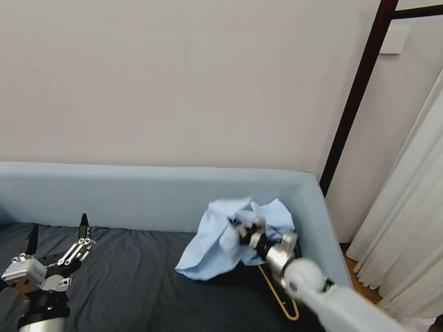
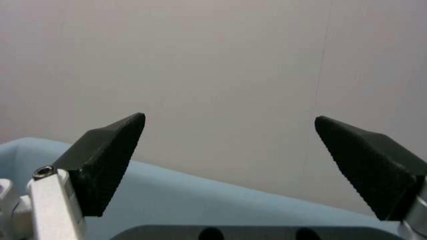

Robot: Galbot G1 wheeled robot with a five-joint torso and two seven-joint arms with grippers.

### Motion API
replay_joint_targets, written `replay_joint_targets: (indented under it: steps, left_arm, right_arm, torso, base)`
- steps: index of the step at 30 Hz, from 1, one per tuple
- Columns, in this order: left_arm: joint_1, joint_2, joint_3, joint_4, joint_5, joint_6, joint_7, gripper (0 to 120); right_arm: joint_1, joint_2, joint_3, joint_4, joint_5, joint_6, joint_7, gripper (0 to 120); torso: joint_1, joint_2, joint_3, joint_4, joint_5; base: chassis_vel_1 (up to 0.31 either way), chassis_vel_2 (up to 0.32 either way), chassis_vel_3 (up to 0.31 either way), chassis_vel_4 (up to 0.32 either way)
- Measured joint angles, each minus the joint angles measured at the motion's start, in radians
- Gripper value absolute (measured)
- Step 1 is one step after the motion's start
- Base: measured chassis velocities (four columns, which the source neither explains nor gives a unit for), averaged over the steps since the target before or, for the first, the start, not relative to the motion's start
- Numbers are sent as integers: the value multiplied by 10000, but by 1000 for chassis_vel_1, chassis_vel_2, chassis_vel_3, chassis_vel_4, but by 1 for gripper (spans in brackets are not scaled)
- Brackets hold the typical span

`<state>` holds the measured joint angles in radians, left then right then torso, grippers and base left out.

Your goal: Pick up the clothes from the sofa and hang them on the clothes hanger.

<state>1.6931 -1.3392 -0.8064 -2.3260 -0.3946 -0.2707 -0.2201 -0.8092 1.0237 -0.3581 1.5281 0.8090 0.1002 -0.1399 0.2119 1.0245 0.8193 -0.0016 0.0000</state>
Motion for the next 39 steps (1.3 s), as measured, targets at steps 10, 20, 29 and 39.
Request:
replay_joint_targets:
  steps: [10,20,29,39]
  left_arm:
    - [109,319,-519,766,-142,590,-491,100]
    - [81,1070,-758,1980,-562,158,212,100]
    - [-128,993,-681,2425,-214,109,253,100]
    - [-115,729,-825,2195,-221,61,242,100]
  right_arm:
    - [-1294,652,-540,-358,-1058,88,361,0]
    - [-1949,1120,-395,1086,-1560,-1930,4339,23]
    - [-1692,769,-258,3517,1156,-5496,7886,58]
    - [1048,1400,-28,-879,-1761,-2575,5030,93]
  torso:
    - [0,0,-1,2,-5]
    - [0,0,-1,1,-3]
    - [0,0,-1,0,-3]
    - [2,0,1,2,-2]
  base:
    - [0,0,0,0]
    - [0,0,0,0]
    - [0,0,0,0]
    - [0,0,0,0]
